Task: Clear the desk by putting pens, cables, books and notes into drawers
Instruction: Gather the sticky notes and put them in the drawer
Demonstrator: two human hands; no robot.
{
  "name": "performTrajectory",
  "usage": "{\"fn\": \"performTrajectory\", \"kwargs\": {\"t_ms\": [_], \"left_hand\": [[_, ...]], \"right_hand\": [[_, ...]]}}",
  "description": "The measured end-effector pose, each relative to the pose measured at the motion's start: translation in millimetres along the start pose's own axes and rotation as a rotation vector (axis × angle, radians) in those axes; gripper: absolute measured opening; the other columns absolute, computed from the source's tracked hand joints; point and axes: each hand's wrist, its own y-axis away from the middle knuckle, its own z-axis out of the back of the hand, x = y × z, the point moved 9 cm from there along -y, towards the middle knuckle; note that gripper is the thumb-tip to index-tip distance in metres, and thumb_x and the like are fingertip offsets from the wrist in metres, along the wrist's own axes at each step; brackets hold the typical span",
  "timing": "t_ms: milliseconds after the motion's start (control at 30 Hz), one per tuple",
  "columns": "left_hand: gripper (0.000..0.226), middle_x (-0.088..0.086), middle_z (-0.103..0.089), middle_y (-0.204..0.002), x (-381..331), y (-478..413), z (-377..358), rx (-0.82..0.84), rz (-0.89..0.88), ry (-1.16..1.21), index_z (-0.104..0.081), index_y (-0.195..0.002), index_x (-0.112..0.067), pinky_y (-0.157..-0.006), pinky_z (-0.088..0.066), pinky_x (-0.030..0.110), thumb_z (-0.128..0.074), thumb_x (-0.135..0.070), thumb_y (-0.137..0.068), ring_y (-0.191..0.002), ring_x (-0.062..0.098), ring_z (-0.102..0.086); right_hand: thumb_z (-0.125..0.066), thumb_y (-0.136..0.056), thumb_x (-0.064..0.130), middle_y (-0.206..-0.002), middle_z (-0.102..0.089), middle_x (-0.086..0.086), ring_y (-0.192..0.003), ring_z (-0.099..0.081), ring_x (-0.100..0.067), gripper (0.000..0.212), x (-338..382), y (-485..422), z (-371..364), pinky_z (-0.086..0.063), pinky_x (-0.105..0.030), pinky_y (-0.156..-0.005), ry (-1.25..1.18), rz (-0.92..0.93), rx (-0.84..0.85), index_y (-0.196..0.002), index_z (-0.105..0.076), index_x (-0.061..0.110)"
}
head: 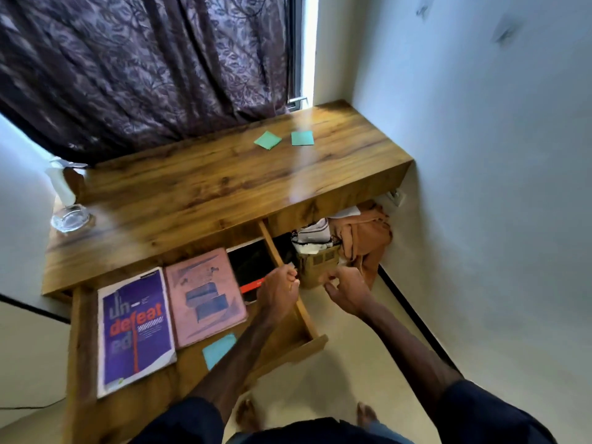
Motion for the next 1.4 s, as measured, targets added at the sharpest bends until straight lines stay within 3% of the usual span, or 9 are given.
{"fn": "performTrajectory", "kwargs": {"t_ms": [167,433,567,633,700,867,1133,1400], "left_hand": [[0.015,-0.002,-0.073,-0.101,-85.2,-10.5,-66.7,0.007,-0.027,-0.042,-0.071,-0.106,-0.019,-0.082,-0.059,0.035,-0.068,-0.022,-0.091,-0.093,0.014,-0.069],[0.016,-0.006,-0.073,-0.101,-157.0,-14.8,-129.2,0.071,-0.007,-0.071,-0.07,-0.109,-0.024,-0.072,-0.056,0.024,-0.068,-0.027,-0.093,-0.088,0.008,-0.066],[0.018,-0.005,-0.073,-0.102,-159.5,-46.1,-126.1,0.055,0.03,-0.089,-0.071,-0.11,-0.023,-0.07,-0.054,0.024,-0.068,-0.028,-0.093,-0.087,0.009,-0.066],[0.019,-0.005,-0.074,-0.102,-157.3,-71.5,-117.8,0.023,0.06,-0.08,-0.073,-0.11,-0.025,-0.064,-0.046,0.019,-0.068,-0.028,-0.093,-0.083,0.007,-0.064],[0.016,-0.006,-0.075,-0.101,-153.1,-99.8,-110.1,-0.004,0.089,-0.064,-0.073,-0.106,-0.027,-0.065,-0.048,0.022,-0.067,-0.029,-0.091,-0.084,0.009,-0.067],[0.015,-0.006,-0.074,-0.104,-142.7,-176.3,-94.4,-0.041,0.155,-0.037,-0.072,-0.105,-0.029,-0.083,-0.06,0.038,-0.066,-0.03,-0.092,-0.095,0.017,-0.07],[0.015,-0.003,-0.075,-0.1,-147.9,-262.3,-75.4,-0.037,0.177,0.004,-0.075,-0.103,-0.021,-0.083,-0.06,0.034,-0.066,-0.02,-0.091,-0.091,0.013,-0.069],[0.019,-0.003,-0.076,-0.105,-126.0,-355.8,-57.4,-0.077,0.323,-0.047,-0.075,-0.106,-0.023,-0.084,-0.058,0.035,-0.066,-0.025,-0.089,-0.096,0.019,-0.07]], "right_hand": [[-0.065,-0.084,0.012,-0.092,-0.077,0.01,-0.077,-0.065,0.002,0.019,-78.0,11.5,66.3,-0.049,-0.012,-0.076,-0.078,-0.025,-0.053,-0.089,-0.08,0.022],[-0.067,-0.087,0.014,-0.098,-0.079,0.002,-0.086,-0.072,-0.013,0.017,-149.2,24.1,133.2,-0.058,-0.03,-0.085,-0.064,-0.074,-0.017,-0.096,-0.081,0.019],[-0.067,-0.087,0.016,-0.099,-0.078,0.005,-0.085,-0.071,-0.009,0.018,-158.0,-7.5,144.2,-0.058,-0.026,-0.083,-0.062,-0.056,0.014,-0.097,-0.081,0.023],[-0.068,-0.087,0.019,-0.097,-0.077,0.009,-0.081,-0.068,-0.003,0.017,-161.1,-30.4,145.3,-0.056,-0.02,-0.077,-0.059,-0.047,0.026,-0.097,-0.08,0.025],[-0.068,-0.086,0.021,-0.094,-0.076,0.012,-0.076,-0.065,0.002,0.016,-158.6,-57.4,145.4,-0.052,-0.014,-0.07,-0.035,-0.02,0.052,-0.095,-0.08,0.028],[-0.068,-0.088,0.018,-0.1,-0.077,0.008,-0.086,-0.07,-0.003,0.018,-151.0,-138.5,152.0,-0.06,-0.021,-0.08,-0.011,0.059,0.115,-0.1,-0.079,0.025],[-0.067,-0.089,0.018,-0.099,-0.078,0.006,-0.087,-0.072,-0.005,0.017,-146.0,-248.3,177.7,-0.062,-0.028,-0.084,-0.087,0.084,0.115,-0.1,-0.079,0.024],[-0.065,-0.088,0.013,-0.101,-0.078,-0.001,-0.091,-0.071,-0.011,0.019,-134.6,-369.9,171.4,-0.059,-0.031,-0.089,-0.093,0.14,0.22,-0.101,-0.079,0.016]]}}
